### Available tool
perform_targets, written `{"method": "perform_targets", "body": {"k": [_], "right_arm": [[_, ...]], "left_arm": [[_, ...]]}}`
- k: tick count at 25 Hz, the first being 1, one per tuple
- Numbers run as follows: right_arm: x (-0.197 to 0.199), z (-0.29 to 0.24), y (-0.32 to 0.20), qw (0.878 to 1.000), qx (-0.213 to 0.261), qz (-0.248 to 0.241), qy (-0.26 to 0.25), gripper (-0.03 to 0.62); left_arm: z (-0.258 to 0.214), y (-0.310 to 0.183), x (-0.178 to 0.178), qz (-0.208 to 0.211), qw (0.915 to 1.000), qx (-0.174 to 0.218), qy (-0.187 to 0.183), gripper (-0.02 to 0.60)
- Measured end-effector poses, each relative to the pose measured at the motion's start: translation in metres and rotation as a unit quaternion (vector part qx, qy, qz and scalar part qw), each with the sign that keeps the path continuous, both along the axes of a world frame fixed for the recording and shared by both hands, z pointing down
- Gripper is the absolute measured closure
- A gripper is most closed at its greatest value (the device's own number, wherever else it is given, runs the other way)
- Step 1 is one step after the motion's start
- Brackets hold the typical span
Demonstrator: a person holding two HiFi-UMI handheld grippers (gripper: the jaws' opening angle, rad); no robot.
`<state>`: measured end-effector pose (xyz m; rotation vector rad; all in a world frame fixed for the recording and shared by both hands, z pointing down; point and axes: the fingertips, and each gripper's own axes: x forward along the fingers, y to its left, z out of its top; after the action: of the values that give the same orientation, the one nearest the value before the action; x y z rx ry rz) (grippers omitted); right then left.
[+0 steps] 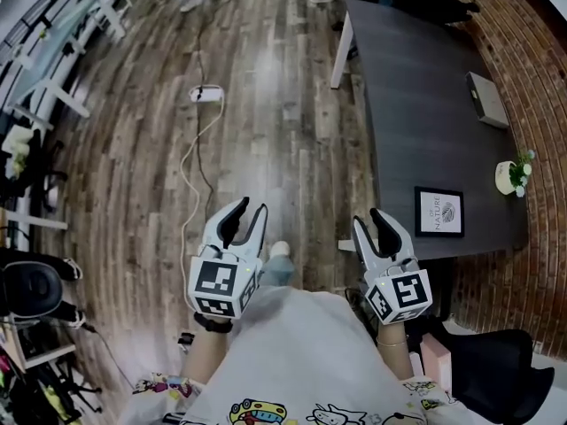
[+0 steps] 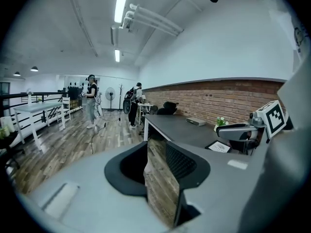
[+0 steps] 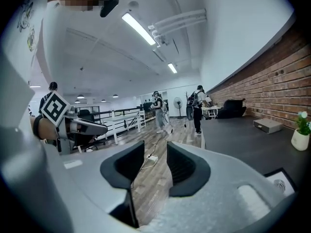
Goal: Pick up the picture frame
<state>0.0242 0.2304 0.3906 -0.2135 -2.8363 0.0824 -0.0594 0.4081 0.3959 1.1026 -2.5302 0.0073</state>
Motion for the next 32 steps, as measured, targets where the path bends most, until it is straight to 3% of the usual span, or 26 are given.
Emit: {"method": "perform_targets", "body": {"k": [6, 20, 25, 32], "right_arm": [[-0.036, 0.007, -0.01, 1.0, -0.001, 0.031, 0.006, 0.441], [-0.067, 0.025, -0.056, 0.993, -0.01, 0.116, 0.031, 0.399], [-0.082, 0.032, -0.097, 0.989, -0.023, 0.145, 0.03, 0.391], [-0.111, 0.019, -0.184, 0.979, -0.028, 0.202, 0.014, 0.385]], "left_arm": [[0.011, -0.003, -0.047, 0.018, 0.9998, 0.0, 0.012, 0.448], [0.033, -0.044, -0.098, 0.079, 0.9961, -0.014, 0.038, 0.43], [0.035, -0.092, -0.128, 0.107, 0.9933, -0.02, 0.038, 0.42], [0.013, -0.199, -0.176, 0.17, 0.9851, -0.017, 0.017, 0.419]]}}
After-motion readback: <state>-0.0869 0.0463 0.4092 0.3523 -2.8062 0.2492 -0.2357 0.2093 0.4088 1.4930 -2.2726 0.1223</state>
